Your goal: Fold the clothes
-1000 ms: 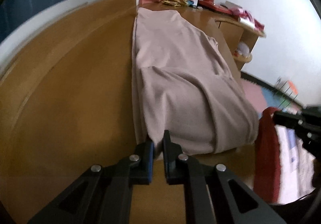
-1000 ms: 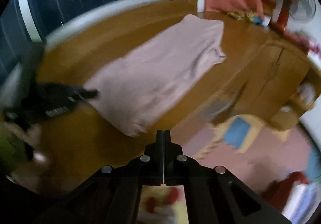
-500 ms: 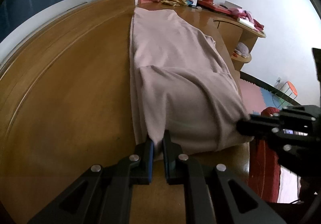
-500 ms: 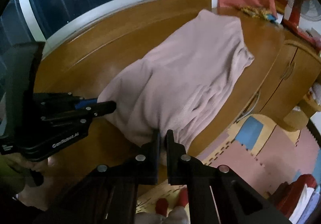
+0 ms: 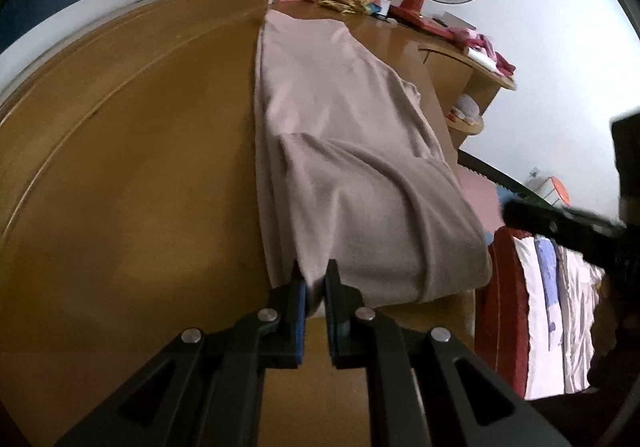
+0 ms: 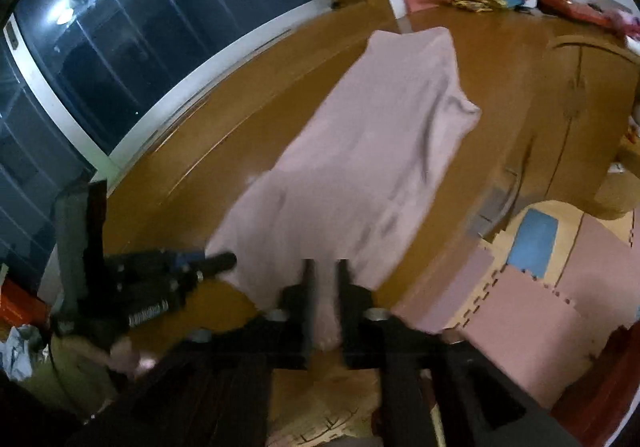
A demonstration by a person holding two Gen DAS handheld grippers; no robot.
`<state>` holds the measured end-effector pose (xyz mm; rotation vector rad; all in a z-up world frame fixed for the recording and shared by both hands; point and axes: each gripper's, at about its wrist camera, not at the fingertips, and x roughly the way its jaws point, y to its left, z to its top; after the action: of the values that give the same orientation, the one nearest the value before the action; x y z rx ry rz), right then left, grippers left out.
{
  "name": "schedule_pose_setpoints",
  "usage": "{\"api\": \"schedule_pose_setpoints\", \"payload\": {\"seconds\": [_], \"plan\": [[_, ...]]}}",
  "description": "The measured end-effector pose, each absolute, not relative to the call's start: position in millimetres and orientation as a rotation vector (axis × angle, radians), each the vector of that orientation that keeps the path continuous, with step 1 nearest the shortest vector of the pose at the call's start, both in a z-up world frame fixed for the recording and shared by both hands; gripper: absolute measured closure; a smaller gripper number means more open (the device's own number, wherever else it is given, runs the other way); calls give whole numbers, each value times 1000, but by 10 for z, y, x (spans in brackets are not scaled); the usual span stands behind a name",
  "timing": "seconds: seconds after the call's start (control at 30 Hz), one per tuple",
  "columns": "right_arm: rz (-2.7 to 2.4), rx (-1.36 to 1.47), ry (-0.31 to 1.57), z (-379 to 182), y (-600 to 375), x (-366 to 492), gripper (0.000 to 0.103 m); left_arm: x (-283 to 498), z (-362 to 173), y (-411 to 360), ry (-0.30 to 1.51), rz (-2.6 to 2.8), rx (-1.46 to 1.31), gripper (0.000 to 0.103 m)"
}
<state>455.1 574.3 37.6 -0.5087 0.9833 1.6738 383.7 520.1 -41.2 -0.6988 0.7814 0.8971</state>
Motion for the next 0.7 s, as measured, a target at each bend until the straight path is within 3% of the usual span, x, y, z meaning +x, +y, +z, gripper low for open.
{"api": "schedule_pose_setpoints", "payload": {"seconds": [0.03,0.13,0.17,0.2,0.27,0.53,0.7], "plan": [[1654,-541,965,352,5836,4493,65,3851,-418,5194,785,894,-694,96],[1606,-639,944,210,6059,4368,66,3900,-433,5168,803,901,-673,96],[1607,-629,955,192,6084,4384,87,3910,-437,5158,809,906,-662,96],[1610,-618,967,175,6107,4401,98,3914,-448,5151,821,916,-651,96],[1610,-600,982,162,6136,4458,100,3923,-466,5160,830,930,-642,96],[1644,-576,967,277,6180,4540,98,3848,-321,5200,759,873,-701,96],[1607,-472,1043,321,6331,4708,82,3763,-57,5322,672,847,-699,96]]}}
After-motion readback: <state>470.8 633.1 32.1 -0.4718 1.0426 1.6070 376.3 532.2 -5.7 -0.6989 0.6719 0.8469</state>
